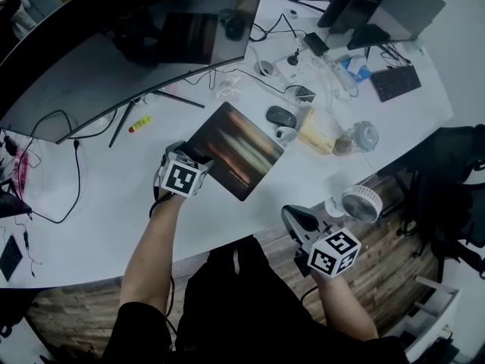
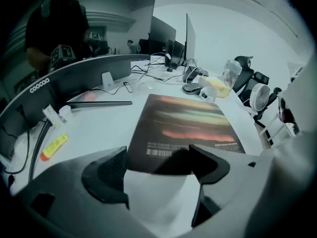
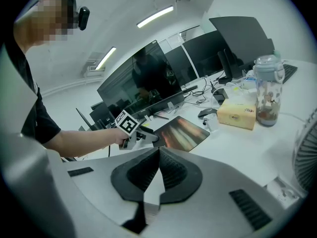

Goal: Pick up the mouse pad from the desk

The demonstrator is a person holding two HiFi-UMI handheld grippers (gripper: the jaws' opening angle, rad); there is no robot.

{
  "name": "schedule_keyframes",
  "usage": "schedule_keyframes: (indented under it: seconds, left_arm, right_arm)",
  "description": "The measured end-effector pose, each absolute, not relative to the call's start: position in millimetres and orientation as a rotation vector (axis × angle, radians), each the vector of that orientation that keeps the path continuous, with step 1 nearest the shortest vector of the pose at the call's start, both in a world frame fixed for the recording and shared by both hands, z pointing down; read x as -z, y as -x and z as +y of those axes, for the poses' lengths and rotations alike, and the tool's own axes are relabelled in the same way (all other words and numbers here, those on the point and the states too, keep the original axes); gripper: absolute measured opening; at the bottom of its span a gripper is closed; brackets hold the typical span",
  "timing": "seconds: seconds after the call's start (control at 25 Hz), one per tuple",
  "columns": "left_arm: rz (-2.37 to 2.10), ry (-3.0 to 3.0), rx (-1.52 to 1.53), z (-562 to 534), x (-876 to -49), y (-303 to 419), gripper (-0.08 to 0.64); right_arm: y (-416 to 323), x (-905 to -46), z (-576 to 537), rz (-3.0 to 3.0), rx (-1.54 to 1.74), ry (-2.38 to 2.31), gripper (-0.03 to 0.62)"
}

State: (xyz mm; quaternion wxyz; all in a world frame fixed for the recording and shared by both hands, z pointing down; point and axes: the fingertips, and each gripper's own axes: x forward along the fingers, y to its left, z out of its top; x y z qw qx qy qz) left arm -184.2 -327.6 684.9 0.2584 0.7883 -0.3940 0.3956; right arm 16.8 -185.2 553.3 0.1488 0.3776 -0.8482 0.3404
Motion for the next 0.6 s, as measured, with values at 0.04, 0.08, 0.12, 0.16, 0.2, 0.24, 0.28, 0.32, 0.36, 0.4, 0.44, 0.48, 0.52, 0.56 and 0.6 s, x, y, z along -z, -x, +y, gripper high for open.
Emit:
schedule_keyframes:
  seconds: [0.04, 0.08, 0.12, 0.16, 0.2, 0.24, 0.28, 0.32, 0.36, 0.4, 0.44, 0.48, 0.52, 0.56, 0.6]
  left_arm:
    - [-1.057, -2.133, -1.077, -328.1, -685.0, 184.3, 0.368]
    - [-1.045, -2.129, -1.082, -328.3, -685.2, 184.3, 0.368]
    - [-1.033, -2.124, -1.088, -328.2, -685.4, 184.4, 0.368]
    - [-1.023, -2.12, -1.095, -327.8, -685.7, 184.8, 0.367]
    - [-1.016, -2.117, -1.1, -327.2, -685.8, 185.3, 0.367]
    - [-1.011, -2.116, -1.106, -326.7, -685.8, 185.9, 0.364]
    - [-1.009, -2.116, -1.114, -326.3, -685.6, 186.4, 0.36]
    - [-1.008, -2.117, -1.124, -326.2, -685.4, 186.8, 0.355]
    - [-1.005, -2.117, -1.136, -326.0, -685.3, 186.9, 0.351]
    - [-1.001, -2.118, -1.148, -325.8, -685.2, 186.6, 0.341]
    - [-0.995, -2.12, -1.16, -326.0, -684.9, 186.7, 0.321]
    - [-0.992, -2.121, -1.169, -326.5, -684.6, 187.7, 0.308]
    - [-0.989, -2.121, -1.175, -327.3, -684.4, 189.6, 0.308]
    - [-0.985, -2.12, -1.178, -327.9, -684.4, 191.7, 0.31]
    - [-0.979, -2.123, -1.175, -328.5, -684.4, 193.3, 0.311]
  right_arm:
    - [-17.6, -553.4, -185.2, -2.44, -0.979, -1.087, 0.005]
    - [-18.3, -553.5, -185.2, -2.442, -0.979, -1.088, 0.005]
    - [-18.9, -553.5, -184.9, -2.444, -0.979, -1.088, 0.005]
    - [-19.3, -553.2, -184.6, -2.446, -0.979, -1.089, 0.005]
    - [-19.4, -552.7, -184.2, -2.446, -0.981, -1.089, 0.005]
    - [-19.3, -551.9, -184.0, -2.447, -0.982, -1.088, 0.005]
    - [-19.0, -551.1, -184.1, -2.45, -0.981, -1.085, 0.005]
    - [-18.6, -550.2, -184.5, -2.453, -0.98, -1.082, 0.005]
    - [-18.4, -549.3, -185.0, -2.456, -0.978, -1.078, 0.005]
    - [-18.4, -548.6, -185.5, -2.458, -0.976, -1.076, 0.005]
    - [-18.7, -548.1, -185.8, -2.459, -0.974, -1.075, 0.005]
    - [-19.1, -547.6, -186.1, -2.458, -0.972, -1.074, 0.005]
    - [-19.3, -547.2, -186.3, -2.458, -0.971, -1.074, 0.005]
    - [-19.5, -546.7, -186.4, -2.458, -0.97, -1.072, 0.005]
    - [-19.7, -546.2, -186.6, -2.458, -0.969, -1.07, 0.005]
